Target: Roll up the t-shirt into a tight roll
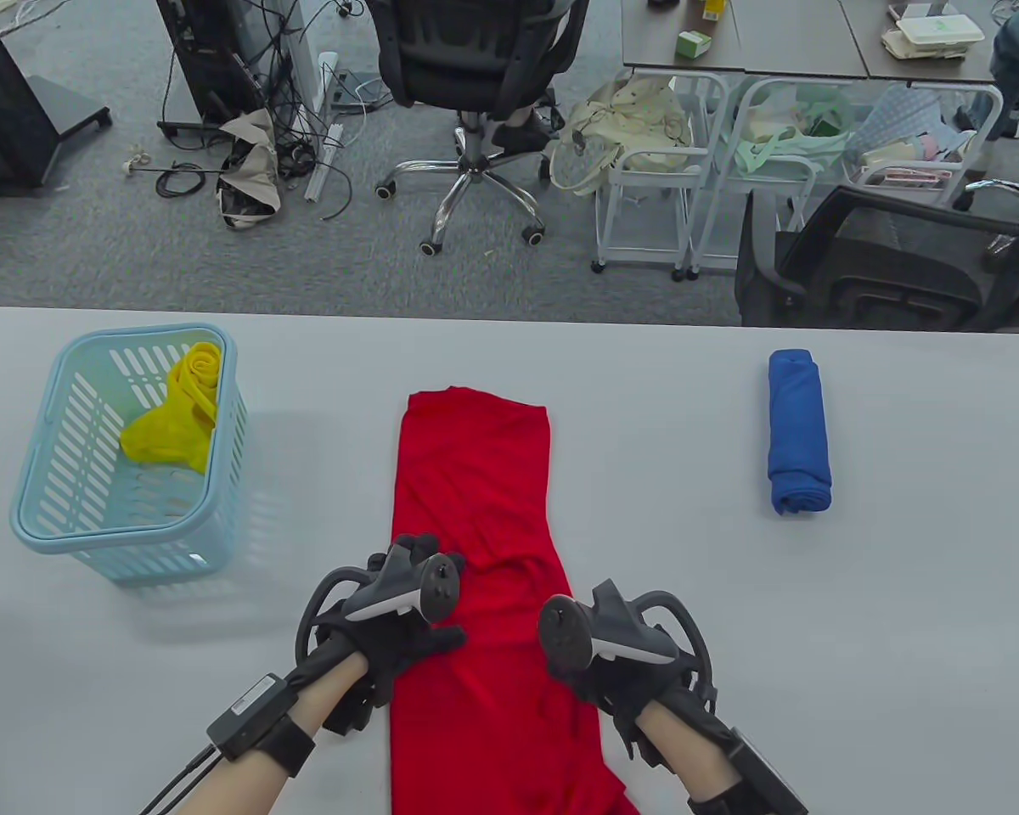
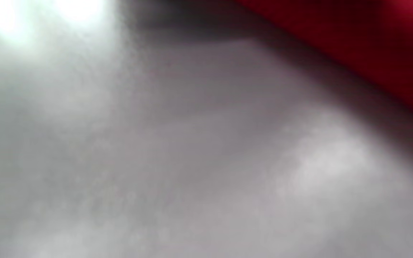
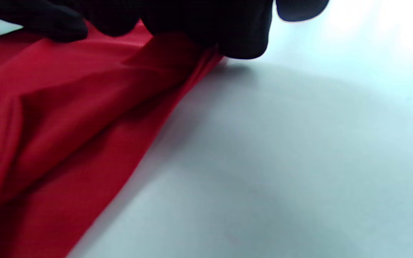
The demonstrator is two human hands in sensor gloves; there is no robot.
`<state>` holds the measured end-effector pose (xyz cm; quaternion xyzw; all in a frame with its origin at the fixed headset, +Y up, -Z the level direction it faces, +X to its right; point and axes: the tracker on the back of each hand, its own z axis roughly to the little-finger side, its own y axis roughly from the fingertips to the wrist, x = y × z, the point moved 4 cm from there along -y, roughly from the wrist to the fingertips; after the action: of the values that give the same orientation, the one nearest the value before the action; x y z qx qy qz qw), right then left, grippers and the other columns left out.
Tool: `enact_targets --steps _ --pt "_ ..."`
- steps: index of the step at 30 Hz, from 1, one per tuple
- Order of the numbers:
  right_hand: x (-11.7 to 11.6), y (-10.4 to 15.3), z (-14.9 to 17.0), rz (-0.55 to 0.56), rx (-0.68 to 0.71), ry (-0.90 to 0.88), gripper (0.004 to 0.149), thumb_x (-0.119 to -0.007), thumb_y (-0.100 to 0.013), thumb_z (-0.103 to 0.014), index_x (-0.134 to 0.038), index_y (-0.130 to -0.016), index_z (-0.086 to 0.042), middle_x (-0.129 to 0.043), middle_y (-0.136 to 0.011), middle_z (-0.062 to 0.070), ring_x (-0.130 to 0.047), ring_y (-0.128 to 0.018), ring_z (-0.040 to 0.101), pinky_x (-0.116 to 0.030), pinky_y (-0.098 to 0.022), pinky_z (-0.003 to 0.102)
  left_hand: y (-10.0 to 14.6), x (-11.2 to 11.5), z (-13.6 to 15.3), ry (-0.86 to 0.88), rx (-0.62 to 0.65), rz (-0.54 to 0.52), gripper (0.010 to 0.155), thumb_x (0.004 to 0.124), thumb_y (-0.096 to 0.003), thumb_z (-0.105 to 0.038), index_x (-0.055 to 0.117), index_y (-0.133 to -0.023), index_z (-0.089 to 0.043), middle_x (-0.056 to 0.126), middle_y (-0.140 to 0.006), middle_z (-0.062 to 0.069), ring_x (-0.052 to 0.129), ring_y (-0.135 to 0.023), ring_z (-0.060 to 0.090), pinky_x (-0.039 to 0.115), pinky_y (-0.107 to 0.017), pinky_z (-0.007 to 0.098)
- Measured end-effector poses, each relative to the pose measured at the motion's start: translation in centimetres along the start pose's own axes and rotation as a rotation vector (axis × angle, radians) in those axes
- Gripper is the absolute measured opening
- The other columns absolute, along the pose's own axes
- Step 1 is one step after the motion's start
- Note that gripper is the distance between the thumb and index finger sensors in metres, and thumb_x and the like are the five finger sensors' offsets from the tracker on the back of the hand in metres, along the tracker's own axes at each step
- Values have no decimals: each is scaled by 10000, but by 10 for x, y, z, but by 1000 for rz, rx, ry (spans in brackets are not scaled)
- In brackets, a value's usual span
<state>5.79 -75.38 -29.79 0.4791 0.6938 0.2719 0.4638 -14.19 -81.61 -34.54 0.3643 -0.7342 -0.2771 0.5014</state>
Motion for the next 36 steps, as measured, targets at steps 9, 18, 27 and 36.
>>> enact_targets --steps 9,18,27,36 --pt "34 -57 13 32 -122 -16 624 -675 -597 -415 -393 -1133 -265 -402 -1158 127 -637 -978 326 -521 -717 546 2 1 -1 9 -10 13 829 338 -387 -723 -55 -1039 -395 -116 -1149 36 -5 -1091 344 184 -812 527" --pt "40 -116 1 19 -213 143 507 -739 -575 -432 -567 -1021 -266 -610 -1054 33 -798 -821 228 -644 -637 464 3 1 -1 7 -5 15 828 328 -387 -720 -66 -1036 -390 -123 -1145 39 -14 -1087 346 176 -809 529" --pt "31 -103 64 -56 -223 -429 431 -655 -600 -434 -635 -978 -226 -690 -997 63 -848 -778 255 -684 -607 468 2 1 -2 8 5 28 830 324 -389 -719 -83 -1029 -383 -149 -1133 42 -35 -1076 350 160 -802 535" --pt "40 -72 97 71 -562 -149 404 -617 -622 -440 -680 -948 -210 -744 -965 63 -889 -740 241 -716 -578 458 2 2 -1 13 8 32 829 319 -387 -719 -92 -1024 -384 -161 -1128 40 -51 -1071 350 146 -798 539"
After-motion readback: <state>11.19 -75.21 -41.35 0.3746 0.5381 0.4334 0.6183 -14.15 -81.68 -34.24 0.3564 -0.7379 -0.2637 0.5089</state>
